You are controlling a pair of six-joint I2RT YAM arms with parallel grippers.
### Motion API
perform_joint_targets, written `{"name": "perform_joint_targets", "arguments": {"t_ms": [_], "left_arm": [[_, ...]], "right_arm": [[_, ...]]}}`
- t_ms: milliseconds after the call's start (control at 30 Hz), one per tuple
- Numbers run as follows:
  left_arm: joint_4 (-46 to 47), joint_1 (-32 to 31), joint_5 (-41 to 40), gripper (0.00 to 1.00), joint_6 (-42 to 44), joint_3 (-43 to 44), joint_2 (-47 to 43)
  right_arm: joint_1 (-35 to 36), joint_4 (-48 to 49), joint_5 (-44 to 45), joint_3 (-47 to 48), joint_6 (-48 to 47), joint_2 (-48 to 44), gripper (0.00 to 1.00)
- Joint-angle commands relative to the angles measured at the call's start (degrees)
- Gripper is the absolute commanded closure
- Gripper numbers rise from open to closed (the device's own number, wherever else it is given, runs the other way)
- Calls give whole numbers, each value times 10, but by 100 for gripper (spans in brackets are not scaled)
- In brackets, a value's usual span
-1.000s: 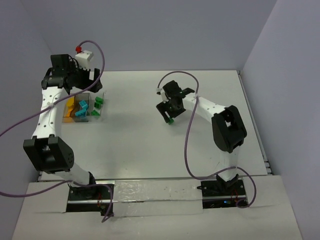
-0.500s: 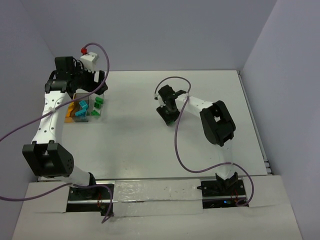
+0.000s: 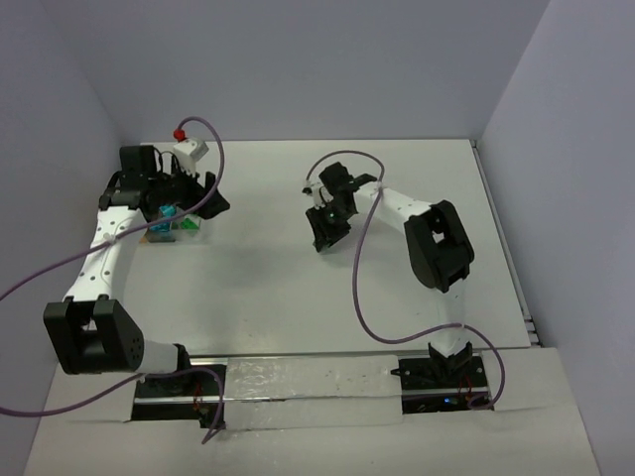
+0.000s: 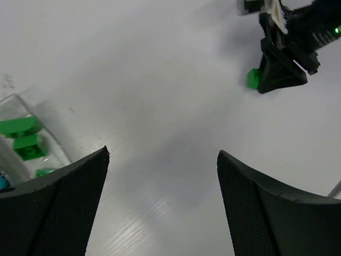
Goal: Sort the legos into containers by color
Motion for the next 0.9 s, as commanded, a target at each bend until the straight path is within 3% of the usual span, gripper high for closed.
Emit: {"name": "perform_joint_targets", "arguments": {"t_ms": [0,100,133,200,267,300,333,367,867], "left_arm": [[83,-25,133,11,-12,-37,-50],[103,-53,157,10,-25,-53,-62],[97,-70,164,9,-24,-50,-61],[92,-105,161,8,-27,-45,-58],[93,-121,152,8,-29,-42,-57],[93,-144,133,8,-31,-38,-56],[94,-162,114,8,-33,-35,-53],[94,-170,107,8,-35,-27,-50],[110,-252,23,13,-48,24,-7]], "right_arm": [[-50,76,-390,9,122,-98,100],[-60,257,-519,-38,267,-121,100],[-60,335,-547,-58,379,-128,100],[-61,612,-578,-125,661,-135,100],[-60,869,-581,-166,777,-115,100],[-59,1056,-584,-180,954,-84,100],[-60,1127,-582,-180,1063,-67,100],[-60,1173,-581,-179,1081,-54,100],[-54,1078,-577,-189,1042,-61,100]]}}
